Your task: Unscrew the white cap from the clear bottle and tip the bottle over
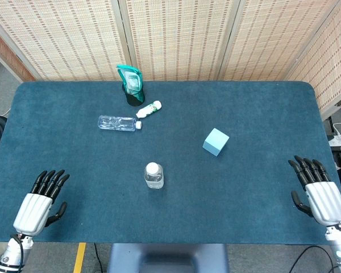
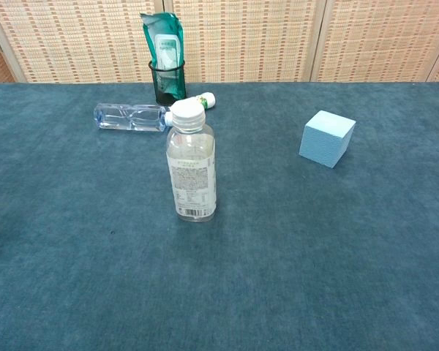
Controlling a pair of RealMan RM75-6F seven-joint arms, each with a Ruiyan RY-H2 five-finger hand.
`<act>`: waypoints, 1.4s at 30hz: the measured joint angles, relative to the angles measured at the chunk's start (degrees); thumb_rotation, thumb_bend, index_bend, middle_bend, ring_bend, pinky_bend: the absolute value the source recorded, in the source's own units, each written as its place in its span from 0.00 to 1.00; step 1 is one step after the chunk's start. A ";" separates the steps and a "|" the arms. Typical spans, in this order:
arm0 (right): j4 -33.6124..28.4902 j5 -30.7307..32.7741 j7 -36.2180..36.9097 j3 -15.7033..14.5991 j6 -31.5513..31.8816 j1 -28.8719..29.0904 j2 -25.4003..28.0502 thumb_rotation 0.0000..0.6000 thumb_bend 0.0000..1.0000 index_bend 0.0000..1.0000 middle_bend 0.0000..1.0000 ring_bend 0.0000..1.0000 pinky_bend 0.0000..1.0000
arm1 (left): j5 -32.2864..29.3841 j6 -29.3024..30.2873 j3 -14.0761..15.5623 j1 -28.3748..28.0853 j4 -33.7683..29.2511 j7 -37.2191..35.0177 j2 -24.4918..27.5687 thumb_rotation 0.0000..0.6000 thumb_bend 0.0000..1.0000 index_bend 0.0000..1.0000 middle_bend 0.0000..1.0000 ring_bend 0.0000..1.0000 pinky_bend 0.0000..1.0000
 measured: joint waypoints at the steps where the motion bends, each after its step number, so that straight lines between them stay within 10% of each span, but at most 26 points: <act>1: 0.02 -0.05 -0.02 -0.02 -0.06 0.02 0.00 1.00 0.41 0.00 0.00 0.00 0.00 | -0.02 -0.23 0.10 -0.04 -0.09 -0.20 -0.01 1.00 0.42 0.01 0.00 0.00 0.04; 18: -3.98 -2.02 -0.27 3.27 -4.27 5.89 1.98 1.00 0.41 0.00 0.00 0.00 0.00 | -4.62 -11.22 -4.54 -10.01 1.15 -33.43 -9.87 1.00 0.33 0.00 0.00 0.00 0.03; 42: -10.62 3.02 1.41 8.00 -15.70 16.02 7.50 1.00 0.37 0.00 0.00 0.00 0.00 | -10.05 -25.13 -9.73 -24.44 18.96 -44.60 -29.28 1.00 0.29 0.00 0.00 0.00 0.01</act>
